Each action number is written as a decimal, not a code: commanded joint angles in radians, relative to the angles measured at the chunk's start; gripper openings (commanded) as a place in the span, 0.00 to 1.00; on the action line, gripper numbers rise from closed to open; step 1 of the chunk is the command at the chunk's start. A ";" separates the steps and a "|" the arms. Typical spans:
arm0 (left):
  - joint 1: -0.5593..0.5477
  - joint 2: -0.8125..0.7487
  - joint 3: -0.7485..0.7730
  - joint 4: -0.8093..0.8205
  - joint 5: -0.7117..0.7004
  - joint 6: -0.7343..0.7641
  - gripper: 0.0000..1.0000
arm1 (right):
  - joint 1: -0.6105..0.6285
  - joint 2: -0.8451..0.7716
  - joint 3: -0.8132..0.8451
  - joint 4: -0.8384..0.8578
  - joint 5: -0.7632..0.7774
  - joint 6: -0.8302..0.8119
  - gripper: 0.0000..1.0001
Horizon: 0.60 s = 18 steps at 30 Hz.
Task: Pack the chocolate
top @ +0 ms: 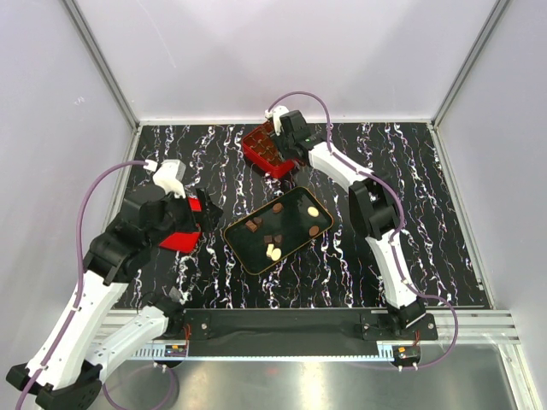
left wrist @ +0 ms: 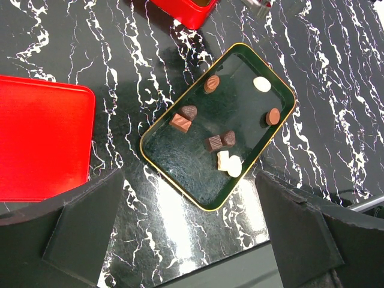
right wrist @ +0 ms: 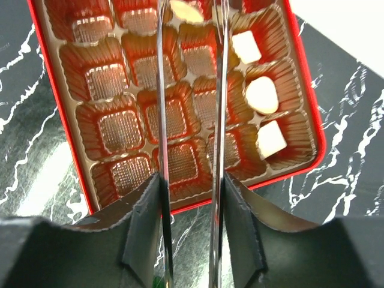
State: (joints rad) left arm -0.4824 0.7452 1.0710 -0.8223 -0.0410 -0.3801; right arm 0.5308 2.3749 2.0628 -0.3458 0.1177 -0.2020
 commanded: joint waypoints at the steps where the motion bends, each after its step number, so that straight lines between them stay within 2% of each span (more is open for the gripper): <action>1: 0.004 -0.017 0.043 0.017 0.001 0.024 0.99 | -0.002 -0.071 0.069 0.018 0.028 -0.033 0.51; 10: 0.004 -0.061 0.086 -0.018 0.006 0.026 0.99 | 0.000 -0.302 -0.039 -0.057 0.037 -0.025 0.48; 13: 0.004 -0.084 0.078 -0.021 -0.005 0.021 0.99 | 0.008 -0.425 -0.147 -0.142 0.005 0.007 0.48; 18: 0.004 -0.119 0.050 -0.015 -0.008 0.010 0.99 | 0.079 -0.670 -0.436 -0.263 -0.007 0.093 0.47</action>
State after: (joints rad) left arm -0.4824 0.6422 1.1164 -0.8680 -0.0399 -0.3702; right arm 0.5507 1.8236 1.7252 -0.5041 0.1287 -0.1753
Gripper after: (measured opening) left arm 0.988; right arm 0.480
